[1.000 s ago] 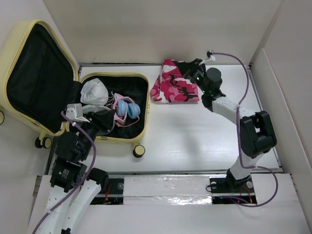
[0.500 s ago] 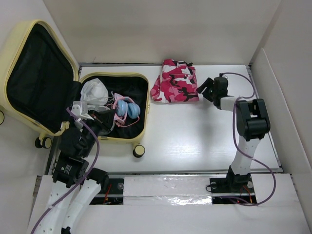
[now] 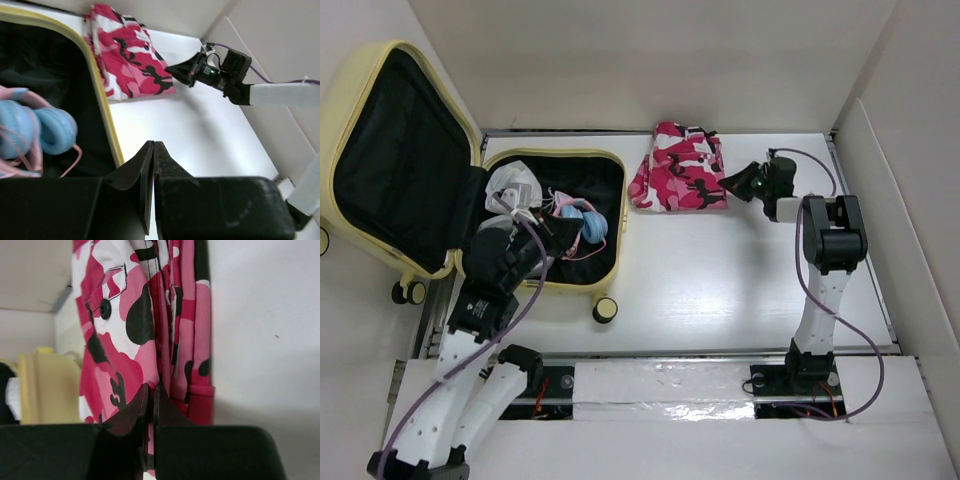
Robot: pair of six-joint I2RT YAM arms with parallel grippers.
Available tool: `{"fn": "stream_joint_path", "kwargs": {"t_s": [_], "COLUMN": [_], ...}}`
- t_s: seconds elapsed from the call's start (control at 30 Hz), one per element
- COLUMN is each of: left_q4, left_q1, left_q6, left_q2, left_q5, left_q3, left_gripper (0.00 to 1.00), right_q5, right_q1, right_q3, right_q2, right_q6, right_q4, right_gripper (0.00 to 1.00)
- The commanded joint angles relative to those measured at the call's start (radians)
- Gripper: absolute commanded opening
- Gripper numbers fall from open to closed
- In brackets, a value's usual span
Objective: Pack the luggage
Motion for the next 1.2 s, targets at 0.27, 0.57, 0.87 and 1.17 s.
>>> {"fn": "stream_joint_path", "kwargs": {"t_s": [0.27, 0.57, 0.87, 1.17], "left_q4": [0.413, 0.292, 0.306, 0.215], "left_q1": [-0.301, -0.624, -0.624, -0.613], "left_q6": [-0.210, -0.185, -0.340, -0.563], "left_q2": [0.392, 0.762, 0.849, 0.983], "left_q5": [-0.016, -0.467, -0.631, -0.696], "left_q3": [0.022, 0.253, 0.201, 0.216], "left_gripper": [0.00, 0.41, 0.80, 0.77], "right_q5": [0.013, 0.272, 0.401, 0.617], "right_q1": [-0.113, 0.158, 0.125, 0.173], "right_q3": [-0.543, -0.986, -1.040, -0.859], "right_q2": [-0.306, -0.513, -0.793, -1.335], "right_q6": [0.188, 0.394, 0.267, -0.090], "right_q4": [0.438, 0.759, 0.525, -0.071], "right_gripper": [0.00, 0.00, 0.62, 0.40]}}
